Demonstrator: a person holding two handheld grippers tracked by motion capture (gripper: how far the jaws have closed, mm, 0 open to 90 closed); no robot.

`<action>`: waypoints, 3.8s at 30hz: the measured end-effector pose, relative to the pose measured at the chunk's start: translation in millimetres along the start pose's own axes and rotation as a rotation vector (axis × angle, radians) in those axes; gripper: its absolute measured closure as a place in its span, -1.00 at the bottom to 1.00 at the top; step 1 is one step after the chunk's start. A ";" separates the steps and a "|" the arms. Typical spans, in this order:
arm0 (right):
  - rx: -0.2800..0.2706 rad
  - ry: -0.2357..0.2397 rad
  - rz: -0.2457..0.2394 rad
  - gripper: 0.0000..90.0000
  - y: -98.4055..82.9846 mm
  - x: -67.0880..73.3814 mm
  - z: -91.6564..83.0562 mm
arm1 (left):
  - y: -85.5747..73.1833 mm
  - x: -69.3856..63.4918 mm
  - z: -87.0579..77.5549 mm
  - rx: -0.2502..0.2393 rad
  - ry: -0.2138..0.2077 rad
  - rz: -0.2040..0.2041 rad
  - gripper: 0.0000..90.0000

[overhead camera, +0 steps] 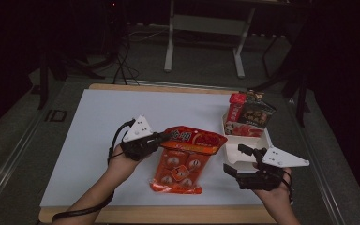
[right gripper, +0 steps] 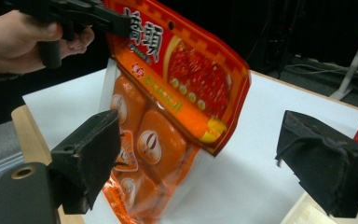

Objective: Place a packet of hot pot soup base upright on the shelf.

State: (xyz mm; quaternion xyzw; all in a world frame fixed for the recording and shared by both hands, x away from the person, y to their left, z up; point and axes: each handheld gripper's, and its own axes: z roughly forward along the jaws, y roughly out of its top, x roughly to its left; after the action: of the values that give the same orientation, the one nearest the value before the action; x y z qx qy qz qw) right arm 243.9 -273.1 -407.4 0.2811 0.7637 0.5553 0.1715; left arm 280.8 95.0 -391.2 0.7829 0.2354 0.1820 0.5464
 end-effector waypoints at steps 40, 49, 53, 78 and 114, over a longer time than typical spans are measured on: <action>-0.022 0.178 -0.112 1.00 26.5 -2.9 30.0 | 27.7 -18.5 -15.6 -0.147 -0.112 0.024 1.00; -0.020 0.251 -0.077 1.00 49.9 6.1 20.9 | 28.7 -9.0 -23.8 -0.189 -0.126 -0.021 1.00; -0.017 0.246 -0.087 1.00 57.6 7.6 19.5 | 27.5 -6.4 -24.4 -0.196 -0.126 -0.020 0.98; -0.048 0.193 -0.184 1.00 123.9 -8.3 -7.3 | 14.3 -3.1 -23.0 -0.212 -0.094 -0.072 -0.88; -0.038 -0.104 -0.150 1.00 126.9 -89.1 -74.7 | -90.3 -22.2 -20.9 -0.007 -0.075 -0.027 -0.97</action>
State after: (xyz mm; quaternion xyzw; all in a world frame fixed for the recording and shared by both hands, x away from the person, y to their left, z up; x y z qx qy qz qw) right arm 301.1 -355.9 -267.8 0.2481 0.7620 0.5400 0.2573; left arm 235.9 124.9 -469.8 0.7839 0.2247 0.1459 0.5601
